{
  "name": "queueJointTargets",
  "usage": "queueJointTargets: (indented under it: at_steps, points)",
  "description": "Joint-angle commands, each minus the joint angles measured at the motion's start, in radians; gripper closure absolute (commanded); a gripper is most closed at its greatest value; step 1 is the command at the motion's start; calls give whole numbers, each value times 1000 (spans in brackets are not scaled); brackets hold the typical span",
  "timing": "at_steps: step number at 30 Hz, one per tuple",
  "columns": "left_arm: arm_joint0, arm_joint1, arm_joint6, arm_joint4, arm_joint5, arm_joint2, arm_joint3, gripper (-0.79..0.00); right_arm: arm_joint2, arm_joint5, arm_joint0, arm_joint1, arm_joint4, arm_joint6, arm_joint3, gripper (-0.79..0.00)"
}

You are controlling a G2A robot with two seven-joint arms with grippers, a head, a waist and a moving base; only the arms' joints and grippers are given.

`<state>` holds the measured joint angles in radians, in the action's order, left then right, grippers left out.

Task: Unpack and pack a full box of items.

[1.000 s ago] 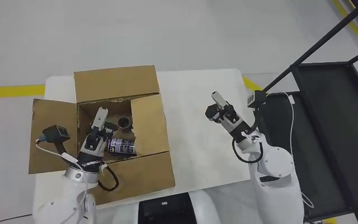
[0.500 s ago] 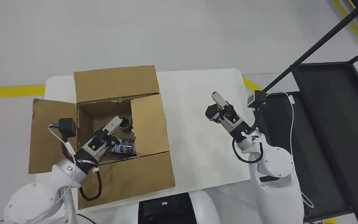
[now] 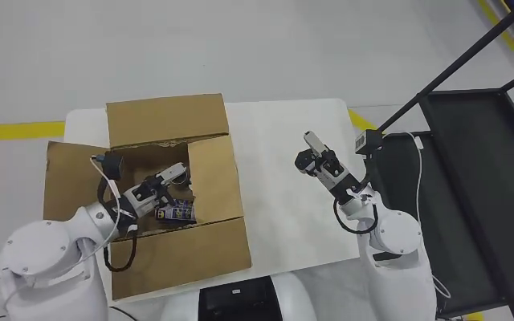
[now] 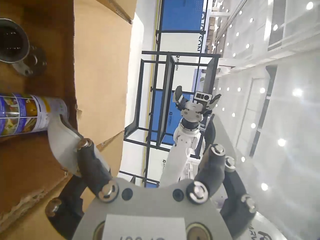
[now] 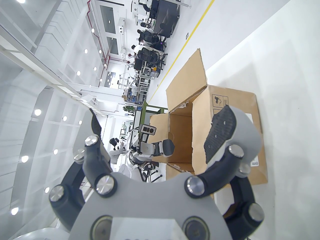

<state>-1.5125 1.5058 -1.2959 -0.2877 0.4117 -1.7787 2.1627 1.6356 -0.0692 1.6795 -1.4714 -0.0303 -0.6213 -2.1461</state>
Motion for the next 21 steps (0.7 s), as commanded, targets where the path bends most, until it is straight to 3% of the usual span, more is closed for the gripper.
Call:
queueJointTargets:
  at_steps: [1,6,21]
  points:
    - [0,-7,15,-23,-33,19,-17,-785,0,0,0,0,0,0,0,-785]
    - [-4,-19,48,-34,-84,36,-25,-785,0,0,0,0,0,0,0,-785]
    - [-4,-19,48,-34,-84,36,-25,-785,0,0,0,0,0,0,0,-785]
